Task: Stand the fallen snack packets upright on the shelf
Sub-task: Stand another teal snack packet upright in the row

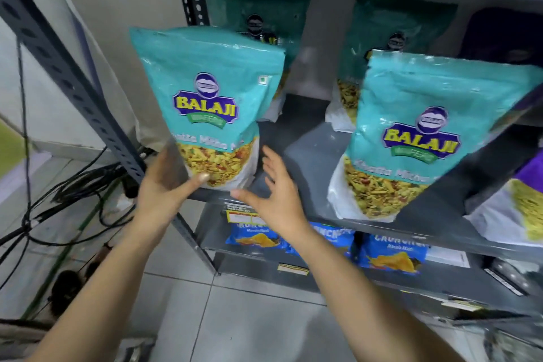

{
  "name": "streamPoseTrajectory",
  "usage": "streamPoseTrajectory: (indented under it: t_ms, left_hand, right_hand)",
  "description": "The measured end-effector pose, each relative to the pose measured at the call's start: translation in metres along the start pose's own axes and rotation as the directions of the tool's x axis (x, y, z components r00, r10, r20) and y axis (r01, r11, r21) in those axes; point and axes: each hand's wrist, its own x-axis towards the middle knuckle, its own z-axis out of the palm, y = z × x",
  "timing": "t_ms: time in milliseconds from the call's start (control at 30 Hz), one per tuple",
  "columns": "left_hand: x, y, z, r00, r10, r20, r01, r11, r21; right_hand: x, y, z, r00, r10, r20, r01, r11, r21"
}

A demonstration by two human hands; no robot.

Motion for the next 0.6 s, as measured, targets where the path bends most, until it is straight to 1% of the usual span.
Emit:
streamPoseTrajectory:
  t_ms: [33, 67, 100, 133, 167, 200, 267, 333, 400, 467, 533, 600]
  left_hand:
    - [-0.011, -0.002, 0.004, 0.988, 0.028, -0.155, -0.024, 0.999, 0.03]
    - [-0.023, -0.003, 0.01, 0.956, 0.077, -0.284, -0.052, 0.994, 0.092]
    - [-0.034, -0.002, 0.016, 0.93, 0.126, -0.345, -0.078, 0.986, 0.149]
    - [-0.043, 0.001, 0.027, 0.926, 0.168, -0.338, -0.111, 0.977, 0.181]
    - [-0.051, 0.003, 0.04, 0.938, 0.192, -0.287, -0.135, 0.969, 0.206]
    - [-0.056, 0.006, 0.056, 0.959, 0.187, -0.21, -0.142, 0.966, 0.214]
    - [-0.063, 0.011, 0.094, 0.992, 0.124, -0.032, -0.115, 0.974, 0.197]
    - [-0.064, 0.014, 0.132, 0.988, 0.03, 0.155, -0.056, 0.985, 0.165]
    - [-0.062, 0.014, 0.163, 0.947, -0.021, 0.32, -0.042, 0.981, 0.188]
    - [-0.061, 0.018, 0.187, 0.902, -0.034, 0.431, -0.062, 0.977, 0.206]
    - [-0.06, 0.021, 0.205, 0.879, -0.013, 0.476, -0.1, 0.972, 0.212]
    - [-0.058, 0.02, 0.214, 0.893, 0.015, 0.45, -0.127, 0.968, 0.219]
  right_hand:
    - [-0.015, 0.0, -0.009, 0.997, -0.03, -0.078, 0.031, 0.999, 0.014]
    - [-0.031, 0.003, -0.022, 0.985, -0.067, -0.158, 0.07, 0.997, 0.016]
    - [-0.048, 0.006, -0.036, 0.967, -0.098, -0.235, 0.097, 0.995, -0.019]
    - [-0.063, 0.011, -0.053, 0.946, -0.121, -0.302, 0.11, 0.993, -0.054]
    - [-0.079, 0.017, -0.07, 0.921, -0.121, -0.37, 0.097, 0.992, -0.081]
    - [-0.092, 0.024, -0.087, 0.896, -0.1, -0.434, 0.074, 0.994, -0.078]
    - [-0.112, 0.038, -0.12, 0.836, -0.033, -0.547, -0.005, 0.998, -0.068]
    - [-0.117, 0.046, -0.147, 0.8, 0.022, -0.599, -0.08, 0.994, -0.071]
    - [-0.11, 0.05, -0.171, 0.817, 0.033, -0.575, -0.111, 0.989, -0.101]
    - [-0.097, 0.051, -0.188, 0.869, 0.023, -0.495, -0.112, 0.982, -0.15]
    - [-0.086, 0.049, -0.196, 0.907, 0.017, -0.42, -0.089, 0.984, -0.151]
    - [-0.077, 0.05, -0.197, 0.908, 0.029, -0.419, -0.087, 0.989, -0.12]
